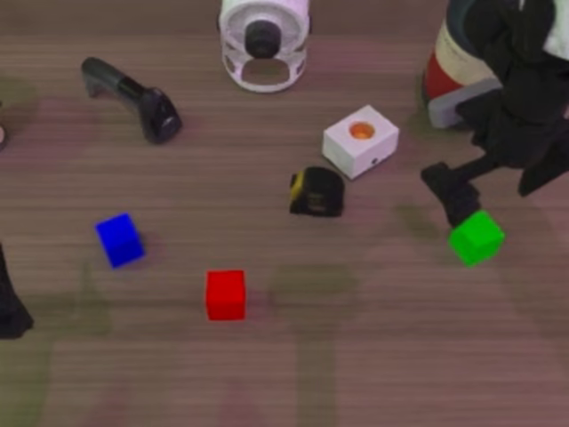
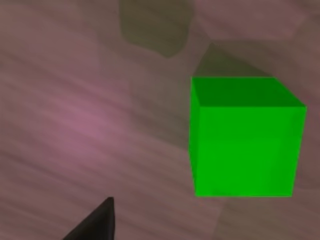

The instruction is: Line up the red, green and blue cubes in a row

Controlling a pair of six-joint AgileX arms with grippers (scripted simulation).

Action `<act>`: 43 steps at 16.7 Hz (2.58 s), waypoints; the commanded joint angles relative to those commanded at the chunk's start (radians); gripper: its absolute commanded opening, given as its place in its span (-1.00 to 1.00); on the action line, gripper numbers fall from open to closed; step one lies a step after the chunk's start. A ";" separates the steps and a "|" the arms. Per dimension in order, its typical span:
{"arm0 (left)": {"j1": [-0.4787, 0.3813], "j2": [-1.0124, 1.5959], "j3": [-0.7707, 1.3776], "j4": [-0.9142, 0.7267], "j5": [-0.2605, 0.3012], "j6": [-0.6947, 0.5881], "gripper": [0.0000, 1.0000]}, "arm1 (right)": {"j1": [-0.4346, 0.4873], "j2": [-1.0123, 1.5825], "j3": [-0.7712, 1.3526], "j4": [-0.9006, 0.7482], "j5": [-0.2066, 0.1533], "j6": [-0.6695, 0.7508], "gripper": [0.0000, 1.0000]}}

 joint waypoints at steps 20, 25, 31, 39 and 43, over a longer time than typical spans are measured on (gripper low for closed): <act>0.000 0.000 0.000 0.000 0.000 0.000 1.00 | 0.002 0.103 -0.174 0.277 0.001 0.003 0.25; 0.000 0.000 0.000 0.000 0.000 0.000 1.00 | 0.002 0.103 -0.174 0.277 0.001 0.003 -0.51; 0.000 0.000 0.000 0.000 0.000 0.000 1.00 | 0.002 0.103 -0.174 0.277 0.001 0.003 -1.00; 0.000 0.000 0.000 0.000 0.000 0.000 1.00 | 0.001 0.083 -0.155 0.254 -0.001 0.004 -1.00; 0.000 0.000 0.000 0.000 0.000 0.000 1.00 | 0.004 0.038 -0.071 0.111 -0.002 0.005 -1.00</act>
